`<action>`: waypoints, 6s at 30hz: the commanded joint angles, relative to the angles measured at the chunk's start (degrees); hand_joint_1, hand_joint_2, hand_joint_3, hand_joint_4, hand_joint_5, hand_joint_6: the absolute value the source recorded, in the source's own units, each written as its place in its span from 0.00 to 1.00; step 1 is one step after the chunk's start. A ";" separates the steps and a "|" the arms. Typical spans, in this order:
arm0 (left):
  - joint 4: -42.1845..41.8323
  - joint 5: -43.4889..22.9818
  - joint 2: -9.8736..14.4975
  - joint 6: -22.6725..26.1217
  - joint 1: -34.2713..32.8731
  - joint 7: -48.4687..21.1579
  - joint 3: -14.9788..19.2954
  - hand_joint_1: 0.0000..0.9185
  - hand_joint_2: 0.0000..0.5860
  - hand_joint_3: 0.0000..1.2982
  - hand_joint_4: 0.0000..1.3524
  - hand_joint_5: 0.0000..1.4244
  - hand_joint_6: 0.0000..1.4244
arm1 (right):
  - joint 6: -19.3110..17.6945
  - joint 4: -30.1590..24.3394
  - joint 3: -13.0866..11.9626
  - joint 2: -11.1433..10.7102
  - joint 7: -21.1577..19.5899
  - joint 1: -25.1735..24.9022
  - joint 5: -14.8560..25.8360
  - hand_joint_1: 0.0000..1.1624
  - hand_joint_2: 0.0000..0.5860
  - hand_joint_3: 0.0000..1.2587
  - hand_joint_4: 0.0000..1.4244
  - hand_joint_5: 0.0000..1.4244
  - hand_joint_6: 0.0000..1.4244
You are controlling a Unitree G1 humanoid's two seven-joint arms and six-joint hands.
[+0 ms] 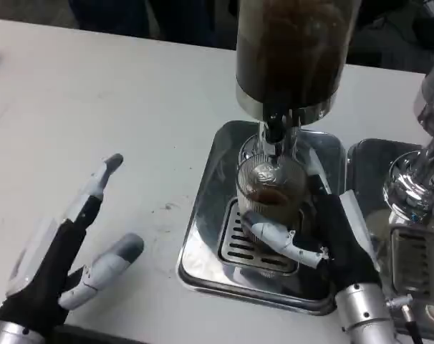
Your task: Grasp the cup under the faucet to collect the drink, then remove the cup.
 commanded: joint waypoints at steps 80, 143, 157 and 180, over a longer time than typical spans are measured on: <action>6.62 -2.16 2.99 0.17 0.38 3.36 -3.14 0.00 0.25 0.07 0.00 0.02 0.00 | -3.06 8.44 -0.76 5.25 -9.33 -4.59 -0.51 0.93 0.19 0.51 0.48 0.58 0.79; -15.24 10.61 10.82 14.40 6.42 2.59 -4.56 0.00 0.22 0.00 0.00 0.00 0.00 | -0.61 -22.83 -0.64 3.00 -3.58 16.00 -1.95 0.89 0.18 0.62 0.58 0.68 0.93; -31.04 15.45 16.45 22.68 17.12 1.49 -1.72 0.00 0.17 0.00 0.00 0.00 0.00 | -0.01 -30.84 0.05 2.12 -0.27 20.75 -1.15 0.89 0.18 0.64 0.59 0.69 0.94; -41.28 22.20 11.91 25.69 27.68 6.71 -0.31 0.00 0.16 0.00 0.00 0.00 0.00 | 0.41 -40.60 -0.20 -1.92 7.15 27.38 1.74 0.88 0.17 0.64 0.60 0.70 0.95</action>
